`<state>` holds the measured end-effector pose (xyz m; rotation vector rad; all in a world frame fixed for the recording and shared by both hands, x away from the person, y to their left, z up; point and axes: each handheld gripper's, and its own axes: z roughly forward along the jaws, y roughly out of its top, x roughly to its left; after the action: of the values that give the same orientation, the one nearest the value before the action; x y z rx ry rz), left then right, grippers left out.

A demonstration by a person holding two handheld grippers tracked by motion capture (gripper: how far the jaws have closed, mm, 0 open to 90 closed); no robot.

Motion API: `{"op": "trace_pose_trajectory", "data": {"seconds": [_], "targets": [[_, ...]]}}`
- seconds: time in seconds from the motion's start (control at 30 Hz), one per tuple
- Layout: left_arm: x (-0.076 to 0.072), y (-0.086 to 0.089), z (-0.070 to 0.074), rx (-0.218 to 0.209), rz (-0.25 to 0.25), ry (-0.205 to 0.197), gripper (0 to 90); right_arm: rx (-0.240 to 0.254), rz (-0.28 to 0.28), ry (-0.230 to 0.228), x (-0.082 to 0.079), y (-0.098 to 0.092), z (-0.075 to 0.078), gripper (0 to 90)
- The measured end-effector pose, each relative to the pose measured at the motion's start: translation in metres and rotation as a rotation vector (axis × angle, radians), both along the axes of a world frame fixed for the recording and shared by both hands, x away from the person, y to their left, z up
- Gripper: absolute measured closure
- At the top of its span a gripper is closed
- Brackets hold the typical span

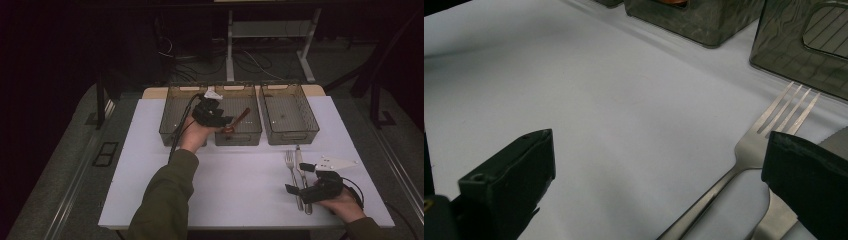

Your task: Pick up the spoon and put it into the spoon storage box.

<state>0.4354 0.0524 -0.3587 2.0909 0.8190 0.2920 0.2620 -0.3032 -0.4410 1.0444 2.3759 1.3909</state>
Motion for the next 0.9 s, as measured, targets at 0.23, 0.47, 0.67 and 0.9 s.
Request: {"op": "trace_pose_trajectory", "data": {"seconds": [0.23,0.47,0.67,0.9], "targets": [[-0.018,0.012,0.006,-0.044,-0.057,-0.017,42.9,-0.001,0.001,0.003,0.0,0.001,0.0,0.2],[-0.046,0.023,0.001,-0.064,-0.097,-0.053,38.4,-0.003,-0.002,0.005,0.0,0.001,0.0,0.2],[-0.073,0.036,-0.01,-0.069,-0.106,-0.066,34.1,-0.002,-0.002,0.012,-0.001,0.001,0.0,0.2],[-0.098,0.052,-0.028,-0.089,-0.099,-0.065,27.7,-0.007,-0.003,0.004,-0.001,0.001,-0.001,0.2]]}}
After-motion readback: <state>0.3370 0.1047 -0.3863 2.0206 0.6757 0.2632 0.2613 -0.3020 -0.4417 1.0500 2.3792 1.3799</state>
